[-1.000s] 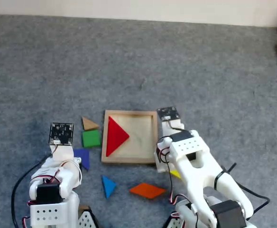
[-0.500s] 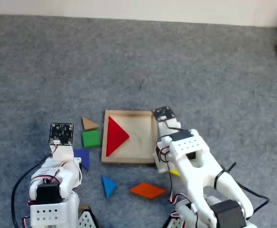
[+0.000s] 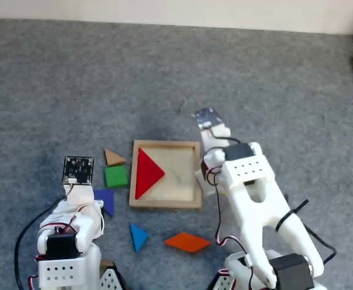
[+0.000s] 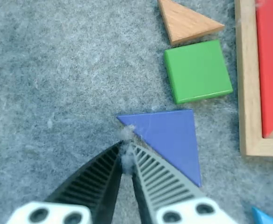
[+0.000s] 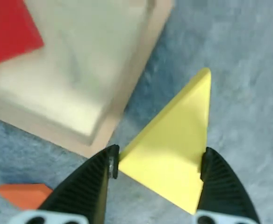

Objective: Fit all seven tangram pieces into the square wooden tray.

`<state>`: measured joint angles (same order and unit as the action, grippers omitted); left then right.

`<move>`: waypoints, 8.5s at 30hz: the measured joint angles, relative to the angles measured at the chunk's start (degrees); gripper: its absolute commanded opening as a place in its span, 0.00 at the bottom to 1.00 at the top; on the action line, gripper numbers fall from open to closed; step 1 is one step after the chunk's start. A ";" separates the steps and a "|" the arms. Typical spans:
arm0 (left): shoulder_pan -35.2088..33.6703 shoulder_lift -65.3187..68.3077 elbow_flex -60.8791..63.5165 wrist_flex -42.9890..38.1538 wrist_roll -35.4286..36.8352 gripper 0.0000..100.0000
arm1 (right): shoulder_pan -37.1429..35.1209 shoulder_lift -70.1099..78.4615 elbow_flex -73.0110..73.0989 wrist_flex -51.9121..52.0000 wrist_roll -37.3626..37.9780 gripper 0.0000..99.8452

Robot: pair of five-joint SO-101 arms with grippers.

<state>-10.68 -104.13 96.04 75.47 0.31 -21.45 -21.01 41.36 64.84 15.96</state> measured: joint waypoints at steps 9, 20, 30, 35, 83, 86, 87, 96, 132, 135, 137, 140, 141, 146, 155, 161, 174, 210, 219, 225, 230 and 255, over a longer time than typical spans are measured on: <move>0.00 0.00 0.00 0.00 0.00 0.00 | -1.85 0.35 -5.45 -0.09 13.45 0.18; 0.00 0.00 0.00 0.00 0.00 0.00 | -10.02 11.87 -9.23 -5.45 23.21 0.18; 0.00 0.00 0.00 0.00 0.00 0.00 | -11.87 22.95 -18.37 -5.71 33.67 0.18; 0.00 0.00 0.00 0.00 0.00 0.00 | -13.36 26.46 -21.10 -5.71 35.43 0.18; 0.00 0.00 0.00 0.00 0.00 0.00 | -2.81 34.20 -27.16 -9.76 10.20 0.02; 0.00 0.00 0.00 0.00 0.00 0.00 | -2.81 34.20 -27.16 -7.47 10.55 0.02; 0.00 0.00 0.00 0.00 0.00 0.00 | -2.81 34.20 -27.16 -6.51 10.55 0.02; 0.00 0.00 0.00 0.00 0.00 0.00 | -2.81 28.92 -28.66 -4.92 10.73 0.02; 0.00 0.00 0.00 0.00 0.00 0.00 | -4.48 32.09 -23.56 -17.49 11.08 0.02; 0.00 0.00 0.00 0.00 0.00 0.00 | -5.80 29.54 -20.22 -17.41 11.08 0.02; 0.00 0.00 0.00 0.00 0.00 0.00 | -6.59 28.13 -18.29 -17.41 11.08 0.02; 0.00 0.00 0.00 0.00 0.00 0.00 | -8.09 26.64 -15.91 -17.41 11.08 0.02; 0.00 0.00 0.00 0.00 0.00 0.00 | -8.70 26.29 -15.30 -17.41 11.08 0.02; 0.00 0.00 0.00 0.00 0.00 0.00 | -10.90 26.02 -13.27 -17.41 11.78 0.02; 0.00 0.00 0.00 0.00 0.00 0.00 | -13.27 26.11 -13.10 -17.23 14.33 0.02; 0.00 0.00 0.00 0.00 0.00 0.00 | -13.63 23.12 -12.31 -16.62 14.33 0.02; 0.00 0.00 0.00 0.00 0.00 0.00 | -2.46 14.42 -8.70 -22.95 14.24 0.02; 0.00 0.00 0.00 0.00 0.00 0.00 | -11.78 24.44 -7.56 -34.37 14.07 0.02; 0.00 0.00 0.00 0.00 0.00 0.00 | -13.27 5.89 1.58 -26.99 8.70 0.02; 0.00 0.00 0.00 0.00 0.00 0.00 | -13.54 -4.57 7.03 -17.32 5.45 0.03; 0.00 0.00 0.00 0.00 0.00 0.00 | -14.51 -8.26 7.47 -6.07 5.36 0.18; 0.00 0.00 0.00 0.00 0.00 0.00 | -40.00 -9.32 19.69 2.29 -7.65 0.26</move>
<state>-10.68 -104.13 96.04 75.47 0.31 -61.45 -30.33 61.05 67.12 8.31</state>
